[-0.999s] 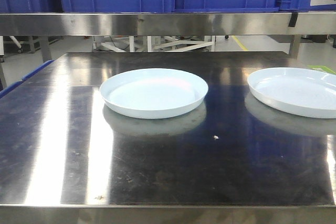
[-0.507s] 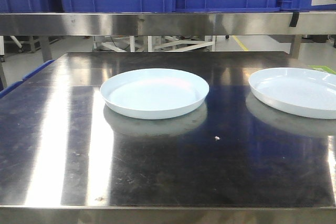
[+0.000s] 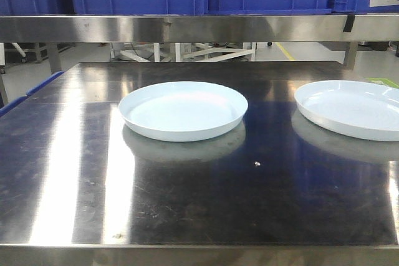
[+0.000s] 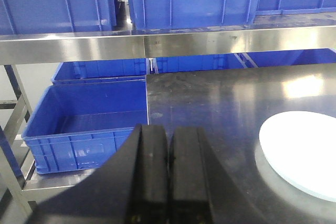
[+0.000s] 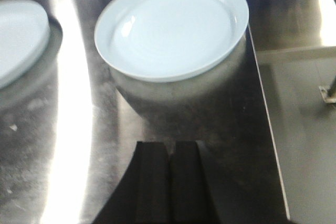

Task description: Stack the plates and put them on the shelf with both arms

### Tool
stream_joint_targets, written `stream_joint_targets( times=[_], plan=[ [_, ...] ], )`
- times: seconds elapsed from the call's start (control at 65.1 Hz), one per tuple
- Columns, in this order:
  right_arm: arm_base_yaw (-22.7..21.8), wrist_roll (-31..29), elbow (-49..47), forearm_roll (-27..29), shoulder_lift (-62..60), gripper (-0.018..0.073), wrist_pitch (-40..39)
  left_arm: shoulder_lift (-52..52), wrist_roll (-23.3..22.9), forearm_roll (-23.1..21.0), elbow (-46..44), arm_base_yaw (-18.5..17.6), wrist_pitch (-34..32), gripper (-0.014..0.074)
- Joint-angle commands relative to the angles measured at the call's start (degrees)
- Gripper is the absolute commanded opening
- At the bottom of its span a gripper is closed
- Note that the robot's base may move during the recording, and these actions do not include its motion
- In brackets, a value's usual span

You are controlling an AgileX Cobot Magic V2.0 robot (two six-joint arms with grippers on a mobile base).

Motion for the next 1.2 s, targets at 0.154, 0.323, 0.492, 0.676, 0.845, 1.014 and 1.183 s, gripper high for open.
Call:
stream_joint_targets(
  times=[0.154,0.323,0.492,0.676,0.845,1.014,1.183],
  plan=[
    [-0.25,-0.1,-15.25,-6.48,15.38,0.0057,7.4,0.26,-0.42,-0.08,-1.51,0.13,-4.29,0.0082],
    [-4.24,-0.1,-23.22,-5.62,25.64,0.0057,12.58,0.26,-0.42,-0.08,-1.51,0.13,-4.29,0.0082],
    [-10.31,-1.25,-33.17,-4.34,35.41,0.0057,19.66,0.26,-0.42,-0.08,-1.51,0.13,-4.29,0.0082],
    [-12.69,-1.66,-48.15,-4.3,49.18,0.0061,30.11,0.26,-0.42,-0.08,-1.51,0.13,-4.29,0.0082],
    [-12.69,-1.66,-59.05,-4.3,59.23,0.0104,30.35,0.26,-0.42,-0.08,-1.51,0.13,-4.29,0.0082],
    [-12.69,-1.9,-67.58,-4.3,68.45,0.0327,30.72,0.26,-0.42,-0.08,-1.51,0.13,-4.29,0.0082],
    [-12.69,-2.24,-73.67,-4.3,74.69,0.0373,33.05,0.26,-0.42,-0.08,-1.51,0.13,-4.29,0.0082]
  ],
)
